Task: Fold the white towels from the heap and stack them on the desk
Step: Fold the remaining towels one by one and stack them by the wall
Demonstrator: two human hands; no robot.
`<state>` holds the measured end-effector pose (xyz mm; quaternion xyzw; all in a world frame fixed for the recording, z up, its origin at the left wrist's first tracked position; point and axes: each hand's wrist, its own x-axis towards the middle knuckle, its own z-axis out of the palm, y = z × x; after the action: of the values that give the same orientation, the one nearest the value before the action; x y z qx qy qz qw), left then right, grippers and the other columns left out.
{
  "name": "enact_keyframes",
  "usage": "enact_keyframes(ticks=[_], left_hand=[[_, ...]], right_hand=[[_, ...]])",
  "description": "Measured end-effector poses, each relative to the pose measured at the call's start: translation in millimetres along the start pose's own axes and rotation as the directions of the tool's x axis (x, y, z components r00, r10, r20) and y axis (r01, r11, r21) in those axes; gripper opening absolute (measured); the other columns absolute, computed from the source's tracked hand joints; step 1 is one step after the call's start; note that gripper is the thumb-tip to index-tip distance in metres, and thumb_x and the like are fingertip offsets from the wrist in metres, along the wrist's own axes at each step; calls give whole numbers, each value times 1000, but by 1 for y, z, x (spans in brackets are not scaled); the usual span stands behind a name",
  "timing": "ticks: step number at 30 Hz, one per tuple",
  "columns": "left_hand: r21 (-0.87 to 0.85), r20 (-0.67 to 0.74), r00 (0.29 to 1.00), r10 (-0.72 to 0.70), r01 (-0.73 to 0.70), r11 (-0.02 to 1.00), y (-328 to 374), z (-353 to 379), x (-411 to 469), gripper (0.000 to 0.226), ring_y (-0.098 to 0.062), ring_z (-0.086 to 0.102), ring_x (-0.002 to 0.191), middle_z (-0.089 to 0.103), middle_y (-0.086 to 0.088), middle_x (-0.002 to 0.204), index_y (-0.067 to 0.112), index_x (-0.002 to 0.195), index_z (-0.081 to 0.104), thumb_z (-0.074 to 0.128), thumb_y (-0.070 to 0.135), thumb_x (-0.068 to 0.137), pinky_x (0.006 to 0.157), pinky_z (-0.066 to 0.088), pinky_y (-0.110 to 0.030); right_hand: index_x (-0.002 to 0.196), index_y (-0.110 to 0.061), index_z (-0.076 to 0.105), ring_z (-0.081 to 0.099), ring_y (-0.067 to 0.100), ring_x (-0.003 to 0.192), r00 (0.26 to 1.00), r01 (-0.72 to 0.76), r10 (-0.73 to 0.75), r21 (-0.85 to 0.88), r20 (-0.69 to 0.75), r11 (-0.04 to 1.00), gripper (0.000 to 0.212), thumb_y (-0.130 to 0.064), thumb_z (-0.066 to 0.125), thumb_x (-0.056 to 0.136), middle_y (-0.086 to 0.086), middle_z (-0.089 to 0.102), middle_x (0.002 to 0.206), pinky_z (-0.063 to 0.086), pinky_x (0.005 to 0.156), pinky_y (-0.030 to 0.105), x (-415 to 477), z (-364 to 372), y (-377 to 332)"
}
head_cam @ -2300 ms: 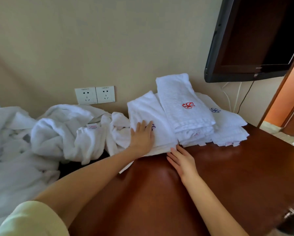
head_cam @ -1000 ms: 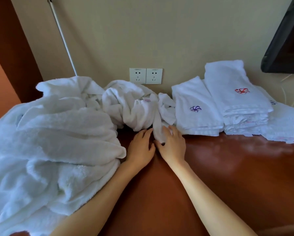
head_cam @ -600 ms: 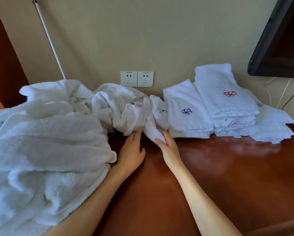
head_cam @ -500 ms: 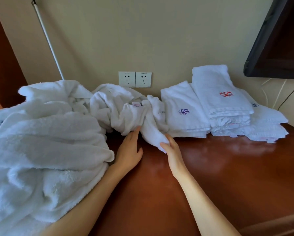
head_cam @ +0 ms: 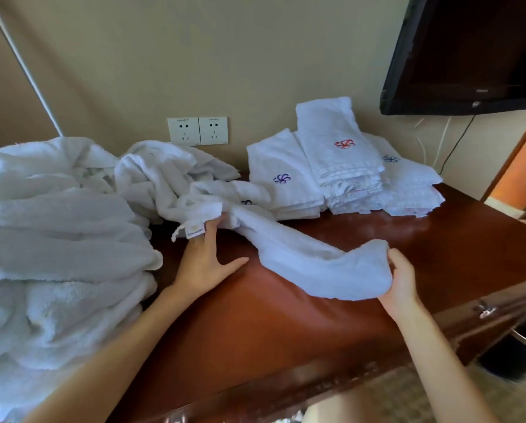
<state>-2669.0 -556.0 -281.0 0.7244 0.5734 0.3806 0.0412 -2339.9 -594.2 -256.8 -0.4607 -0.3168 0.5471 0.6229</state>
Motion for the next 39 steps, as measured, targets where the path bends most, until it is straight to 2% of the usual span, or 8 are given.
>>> enact_keyframes(ticks=[6,12,17,20,25,29,35,39], left_hand=[[13,-223,944,244,-248,969,32,-6,-12,62,-19,54,95,51,-6,110,14,131,42,63,44,81,83,46,-29],[517,168,914,370,-401,756,51,4,7,87,-26,37,139,44,-9,146,23,144,42,72,46,65,114,-6,-57],[636,290,917,274,-399,661,66,14,26,17,-34,56,121,71,-4,108,23,73,77,63,32,78,115,-12,-54],[700,397,906,148,-404,589,83,26,28,29,-27,37,138,69,8,100,23,84,71,44,24,95,112,-21,-53],[720,371,927,43,-317,617,89,26,27,31,-16,42,126,59,6,116,22,113,59,31,26,99,109,19,-38],[743,303,953,-25,-220,632,80,3,28,38,-18,41,123,45,6,132,28,128,50,43,37,91,97,30,-36],[775,300,942,-149,-150,614,70,-30,21,49,-21,57,101,50,0,122,33,133,46,43,51,88,85,33,-34],[672,370,921,121,-355,649,83,-24,14,60,-21,57,98,56,0,103,31,97,63,27,74,74,102,32,-45]], right_hand=[[104,-17,65,60,12,76,948,41,-99,-193,-302,980,31,-21,35,102,-9,70,78,44,60,21,30,-58,-36],[125,-12,58,58,28,110,901,15,-205,-446,-382,895,36,-21,42,94,8,61,118,47,86,36,57,-84,-58],[137,-17,48,38,35,129,849,-15,-484,-926,-210,376,52,-7,52,86,14,47,135,39,101,48,47,-71,-53],[141,-13,46,35,36,126,686,348,-693,-936,222,45,74,5,62,71,14,45,136,30,109,44,25,-39,-44],[154,-31,13,17,22,144,712,644,-112,-708,694,-290,92,-23,68,80,-1,26,152,-7,120,40,4,18,2],[122,-27,60,53,25,101,684,629,-283,-740,672,-238,69,11,58,65,-2,58,104,22,101,30,13,21,17],[87,-23,58,57,26,82,678,467,-421,-795,603,-388,50,11,56,51,-7,58,82,27,75,31,45,-35,2],[83,-23,55,56,26,85,752,280,-526,-914,399,-293,41,10,63,59,-5,56,79,28,78,32,62,-53,-9]])
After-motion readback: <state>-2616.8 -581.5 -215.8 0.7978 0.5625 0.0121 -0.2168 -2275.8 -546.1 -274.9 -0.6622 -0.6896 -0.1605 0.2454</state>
